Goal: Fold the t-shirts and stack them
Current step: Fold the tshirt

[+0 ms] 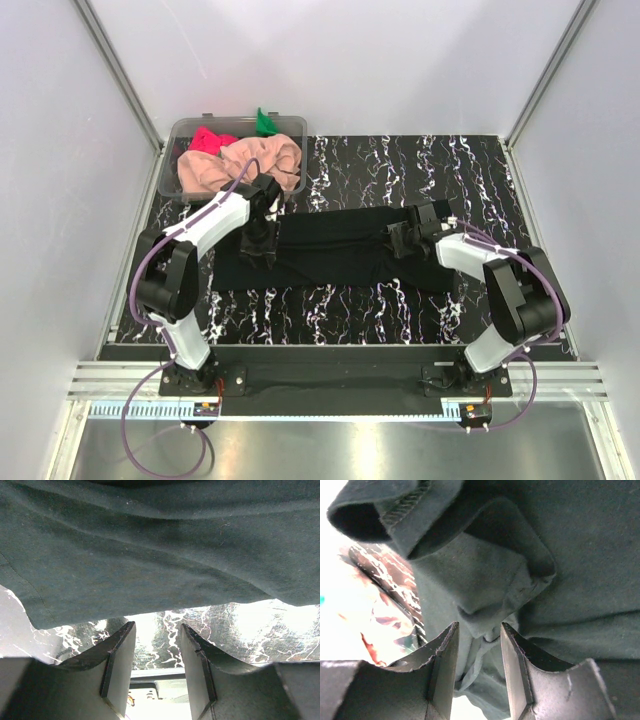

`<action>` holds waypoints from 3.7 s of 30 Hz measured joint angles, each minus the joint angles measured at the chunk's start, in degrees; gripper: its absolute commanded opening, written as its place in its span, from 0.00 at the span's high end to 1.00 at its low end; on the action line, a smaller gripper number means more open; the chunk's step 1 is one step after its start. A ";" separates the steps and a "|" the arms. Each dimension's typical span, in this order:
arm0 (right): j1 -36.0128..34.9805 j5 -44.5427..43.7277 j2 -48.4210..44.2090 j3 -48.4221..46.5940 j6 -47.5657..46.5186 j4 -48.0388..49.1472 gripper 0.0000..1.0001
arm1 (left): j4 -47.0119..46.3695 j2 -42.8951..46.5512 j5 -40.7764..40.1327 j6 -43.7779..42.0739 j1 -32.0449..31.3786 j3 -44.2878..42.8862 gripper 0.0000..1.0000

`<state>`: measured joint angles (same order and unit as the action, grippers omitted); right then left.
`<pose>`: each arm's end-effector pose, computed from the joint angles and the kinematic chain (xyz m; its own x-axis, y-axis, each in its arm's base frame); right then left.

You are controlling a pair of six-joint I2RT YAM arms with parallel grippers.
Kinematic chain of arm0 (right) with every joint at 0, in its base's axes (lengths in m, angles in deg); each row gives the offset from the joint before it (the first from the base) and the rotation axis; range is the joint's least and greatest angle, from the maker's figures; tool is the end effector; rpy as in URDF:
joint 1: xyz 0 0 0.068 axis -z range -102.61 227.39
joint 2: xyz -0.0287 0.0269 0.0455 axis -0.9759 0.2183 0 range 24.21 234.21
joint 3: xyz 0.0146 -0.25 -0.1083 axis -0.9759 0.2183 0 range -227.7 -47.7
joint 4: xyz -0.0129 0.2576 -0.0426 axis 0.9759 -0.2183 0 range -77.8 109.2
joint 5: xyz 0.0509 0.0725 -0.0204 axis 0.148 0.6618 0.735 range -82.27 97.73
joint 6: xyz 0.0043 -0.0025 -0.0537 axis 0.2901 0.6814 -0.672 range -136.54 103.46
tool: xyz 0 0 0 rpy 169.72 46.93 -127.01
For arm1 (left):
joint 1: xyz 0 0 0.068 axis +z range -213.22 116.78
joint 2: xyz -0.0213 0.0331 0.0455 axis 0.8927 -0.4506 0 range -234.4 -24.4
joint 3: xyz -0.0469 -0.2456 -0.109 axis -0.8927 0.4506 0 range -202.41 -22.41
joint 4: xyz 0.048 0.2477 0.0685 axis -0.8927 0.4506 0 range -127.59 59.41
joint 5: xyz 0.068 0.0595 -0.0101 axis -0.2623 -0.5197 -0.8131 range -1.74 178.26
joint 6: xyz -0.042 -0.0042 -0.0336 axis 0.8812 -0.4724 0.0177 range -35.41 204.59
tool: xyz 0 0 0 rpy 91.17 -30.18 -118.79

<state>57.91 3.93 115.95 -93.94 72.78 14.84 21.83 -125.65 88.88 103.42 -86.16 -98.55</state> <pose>0.2959 0.1023 0.1610 -0.3011 0.9518 -0.0582 0.7173 0.2663 0.6439 0.3031 -0.1287 0.2137 -0.9937 0.0703 -0.0868 0.0740 0.9964 -0.0408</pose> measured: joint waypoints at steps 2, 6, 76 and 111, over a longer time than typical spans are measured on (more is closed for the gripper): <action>0.00 -0.02 0.37 -0.11 -0.26 -0.02 0.54 | 0.00 0.00 0.00 0.00 0.00 0.00 0.55; 0.02 -0.02 0.98 -0.59 -0.85 -0.02 0.54 | 0.00 0.02 0.00 0.00 0.00 0.00 0.55; 1.27 -2.38 -3.28 -12.22 -18.36 -26.77 0.57 | -0.15 -1.18 2.21 -0.66 0.00 -1.03 0.55; 2.47 1.97 4.74 -12.63 -17.44 -14.21 0.56 | -0.20 -1.25 2.19 -0.96 0.00 -1.03 0.55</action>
<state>60.38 5.90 120.70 -106.58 55.33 0.63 21.63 -126.90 91.07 102.46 -86.16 -99.57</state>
